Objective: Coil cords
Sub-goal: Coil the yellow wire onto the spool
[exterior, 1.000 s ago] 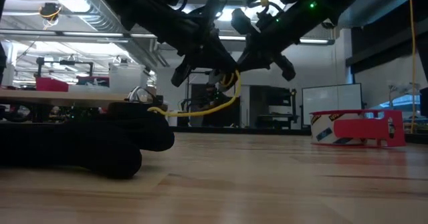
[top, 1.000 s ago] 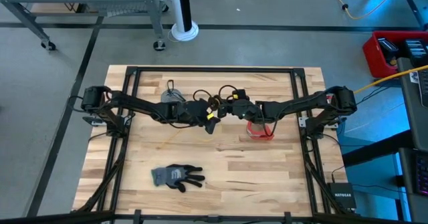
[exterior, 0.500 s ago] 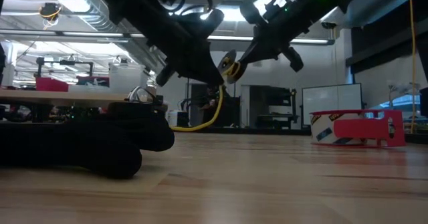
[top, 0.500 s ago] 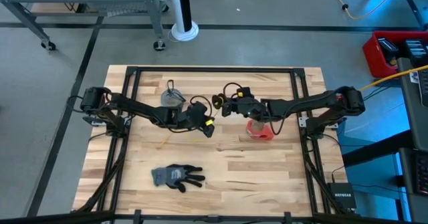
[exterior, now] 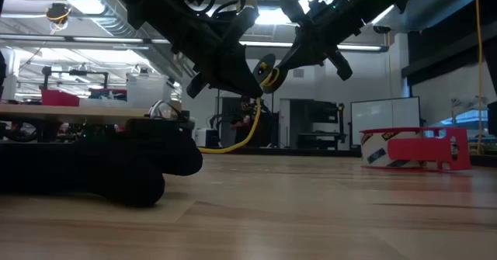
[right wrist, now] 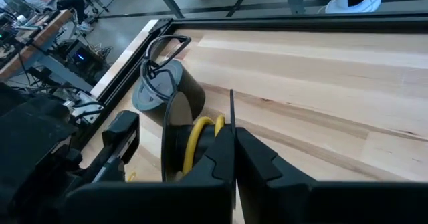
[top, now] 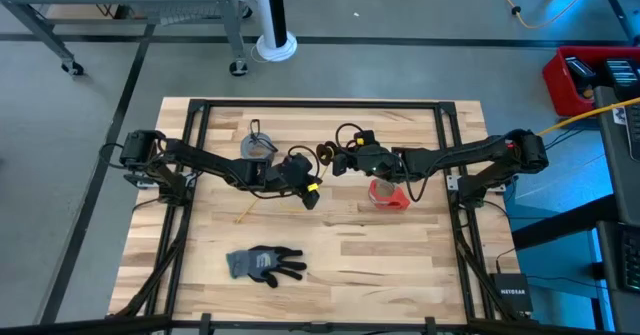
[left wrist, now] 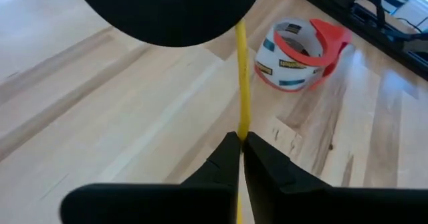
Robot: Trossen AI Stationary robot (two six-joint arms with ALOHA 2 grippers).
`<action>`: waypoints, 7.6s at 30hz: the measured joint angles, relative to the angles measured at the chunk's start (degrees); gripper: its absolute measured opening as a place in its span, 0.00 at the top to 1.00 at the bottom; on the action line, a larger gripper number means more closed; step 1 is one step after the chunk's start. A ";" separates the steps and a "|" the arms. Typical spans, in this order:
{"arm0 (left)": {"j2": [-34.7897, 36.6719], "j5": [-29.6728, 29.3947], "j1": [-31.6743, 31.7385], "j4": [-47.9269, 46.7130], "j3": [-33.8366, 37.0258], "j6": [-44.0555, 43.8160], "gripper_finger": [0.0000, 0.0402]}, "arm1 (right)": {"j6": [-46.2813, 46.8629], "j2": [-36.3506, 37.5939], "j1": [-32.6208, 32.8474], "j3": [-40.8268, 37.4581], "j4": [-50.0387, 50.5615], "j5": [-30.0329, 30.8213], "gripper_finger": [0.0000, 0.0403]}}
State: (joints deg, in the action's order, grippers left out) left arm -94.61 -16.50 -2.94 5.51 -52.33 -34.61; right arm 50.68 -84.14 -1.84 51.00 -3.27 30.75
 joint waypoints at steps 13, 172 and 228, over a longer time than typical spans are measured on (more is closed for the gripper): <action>-0.13 -0.26 -0.30 -0.98 0.67 -1.42 0.68 | -0.22 0.65 -0.10 0.02 -0.02 0.18 0.99; -24.42 -9.55 -0.75 32.17 -6.55 3.17 1.00 | 10.36 26.49 -0.01 -35.27 -39.58 -18.89 0.99; -8.46 26.48 22.70 -13.03 -6.57 -8.80 1.00 | -1.61 9.18 0.01 -17.02 -2.61 -15.76 0.99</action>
State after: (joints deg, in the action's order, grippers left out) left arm -103.07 9.98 19.76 -7.52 -58.89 -43.41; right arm 49.07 -74.96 -1.83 33.98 -5.88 14.98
